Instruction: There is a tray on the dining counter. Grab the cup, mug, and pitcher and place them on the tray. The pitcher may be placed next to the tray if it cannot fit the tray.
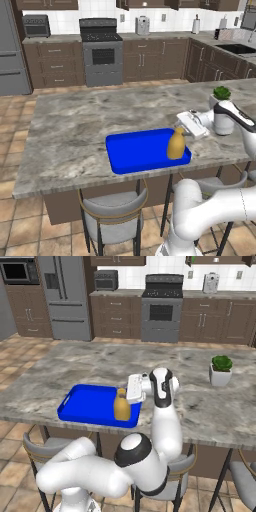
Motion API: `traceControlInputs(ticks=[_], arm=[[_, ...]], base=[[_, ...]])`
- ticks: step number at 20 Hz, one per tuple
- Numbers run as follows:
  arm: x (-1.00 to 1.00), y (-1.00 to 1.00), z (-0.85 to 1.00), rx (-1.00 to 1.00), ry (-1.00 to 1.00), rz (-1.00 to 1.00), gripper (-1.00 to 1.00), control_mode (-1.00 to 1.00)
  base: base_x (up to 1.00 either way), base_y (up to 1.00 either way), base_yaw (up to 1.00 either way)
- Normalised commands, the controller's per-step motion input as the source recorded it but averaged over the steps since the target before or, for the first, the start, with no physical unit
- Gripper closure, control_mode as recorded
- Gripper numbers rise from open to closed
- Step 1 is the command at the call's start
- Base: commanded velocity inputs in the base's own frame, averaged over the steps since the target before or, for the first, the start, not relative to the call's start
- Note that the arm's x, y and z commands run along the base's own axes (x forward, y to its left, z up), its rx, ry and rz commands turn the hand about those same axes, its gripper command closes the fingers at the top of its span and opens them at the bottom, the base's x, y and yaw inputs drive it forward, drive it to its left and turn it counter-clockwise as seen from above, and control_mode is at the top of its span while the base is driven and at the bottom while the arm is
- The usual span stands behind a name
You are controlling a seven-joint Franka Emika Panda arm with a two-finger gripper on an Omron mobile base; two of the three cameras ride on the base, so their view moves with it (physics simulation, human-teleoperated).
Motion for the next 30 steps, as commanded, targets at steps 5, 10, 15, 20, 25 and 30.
traceControlInputs(ticks=[5,10,15,20,25,30], arm=[[0.01,0.03,-0.23,-0.08,0.0,-0.03,1.0,-1.0],[0.0,0.0,-0.25,-0.03,0.0,-0.03,1.0,-1.0],[0.0,-0.06,-0.3,0.0,0.0,-0.01,1.0,-1.0],[0.0,-0.1,-0.24,0.0,0.0,-0.01,-1.0,-1.0],[0.0,-0.09,-0.12,0.0,-0.01,0.0,-1.0,-1.0],[0.0,-0.09,-0.04,0.0,-0.03,0.0,-1.0,-1.0]], base=[[0.0,0.0,0.0],[0.0,0.0,0.0],[0.0,0.0,0.0],[0.0,0.0,0.0],[0.0,0.0,0.0],[0.0,0.0,0.0]])
